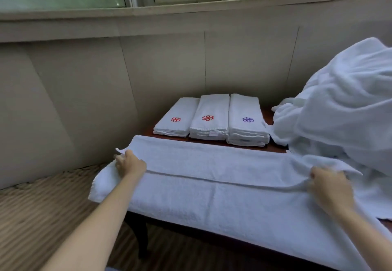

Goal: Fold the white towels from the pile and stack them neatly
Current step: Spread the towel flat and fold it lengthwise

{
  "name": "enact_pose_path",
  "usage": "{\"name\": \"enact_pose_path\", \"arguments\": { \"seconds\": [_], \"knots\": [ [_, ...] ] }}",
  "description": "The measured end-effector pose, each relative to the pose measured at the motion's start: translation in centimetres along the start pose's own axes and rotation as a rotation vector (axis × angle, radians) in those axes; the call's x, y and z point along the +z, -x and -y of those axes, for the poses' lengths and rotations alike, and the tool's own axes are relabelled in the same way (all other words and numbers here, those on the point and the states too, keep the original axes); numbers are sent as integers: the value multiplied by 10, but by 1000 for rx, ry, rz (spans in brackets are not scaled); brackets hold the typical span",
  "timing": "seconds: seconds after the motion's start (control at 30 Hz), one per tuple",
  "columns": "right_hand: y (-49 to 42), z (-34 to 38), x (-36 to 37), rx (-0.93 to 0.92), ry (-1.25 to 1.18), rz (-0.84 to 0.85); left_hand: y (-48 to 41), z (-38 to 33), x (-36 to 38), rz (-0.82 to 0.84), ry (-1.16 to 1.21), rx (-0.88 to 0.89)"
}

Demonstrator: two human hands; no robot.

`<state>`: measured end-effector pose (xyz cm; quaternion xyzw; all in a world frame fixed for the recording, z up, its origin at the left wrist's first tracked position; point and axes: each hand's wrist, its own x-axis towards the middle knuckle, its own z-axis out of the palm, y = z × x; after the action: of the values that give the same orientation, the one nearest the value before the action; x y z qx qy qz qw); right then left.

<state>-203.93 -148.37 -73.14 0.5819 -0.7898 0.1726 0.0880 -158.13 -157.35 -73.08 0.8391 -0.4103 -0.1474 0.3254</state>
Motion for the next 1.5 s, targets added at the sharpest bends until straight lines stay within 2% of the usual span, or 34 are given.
{"name": "enact_pose_path", "arguments": {
  "seconds": [0.03, 0.1, 0.23, 0.3, 0.37, 0.5, 0.6, 0.67, 0.77, 0.83, 0.9, 0.97, 1.03, 1.1, 1.17, 1.27, 1.37, 1.5],
  "knots": [
    [6, -5, 6, 18, 13, 81, 9, -3, 2, -15, -71, -14],
    [15, -10, 13, 44, -68, 88, 32, -12, 11, -18, -184, 22],
    [14, -13, 16, 33, -230, 72, 82, -36, 52, 175, -424, 395],
    [13, -17, 13, 71, -431, 55, 107, -56, 76, 310, -470, 545],
    [14, -21, 6, 177, -656, -48, 134, -77, 97, 421, -468, 662],
    [14, -35, -2, 450, -1061, -383, 184, -119, 129, 549, -438, 816],
    [6, -51, -2, 581, -1121, -377, 213, -147, 147, 607, -387, 921],
    [0, -60, -3, 638, -1202, -264, 224, -163, 159, 609, -322, 972],
    [-2, -70, -15, 585, -1349, 102, 226, -181, 175, 577, -279, 967],
    [1, -77, -23, 413, -1294, 398, 221, -183, 183, 554, -366, 956],
    [4, -79, -32, 224, -1134, 661, 215, -178, 188, 545, -445, 969],
    [5, -82, -32, 174, -1031, 751, 211, -173, 190, 556, -477, 993],
    [-1, -83, -27, 258, -1027, 660, 209, -171, 188, 577, -503, 1016],
    [-13, -83, -19, 403, -1011, 444, 209, -170, 185, 592, -533, 1034],
    [-31, -80, -10, 460, -953, 299, 211, -171, 183, 604, -553, 1045],
    [-57, -71, 0, 450, -856, 295, 212, -170, 181, 604, -555, 1052],
    [-70, -67, 10, 533, -983, 167, 212, -169, 182, 595, -556, 1058],
    [-72, -70, 12, 564, -1135, 92, 212, -169, 183, 588, -547, 1055]
  ]
}}
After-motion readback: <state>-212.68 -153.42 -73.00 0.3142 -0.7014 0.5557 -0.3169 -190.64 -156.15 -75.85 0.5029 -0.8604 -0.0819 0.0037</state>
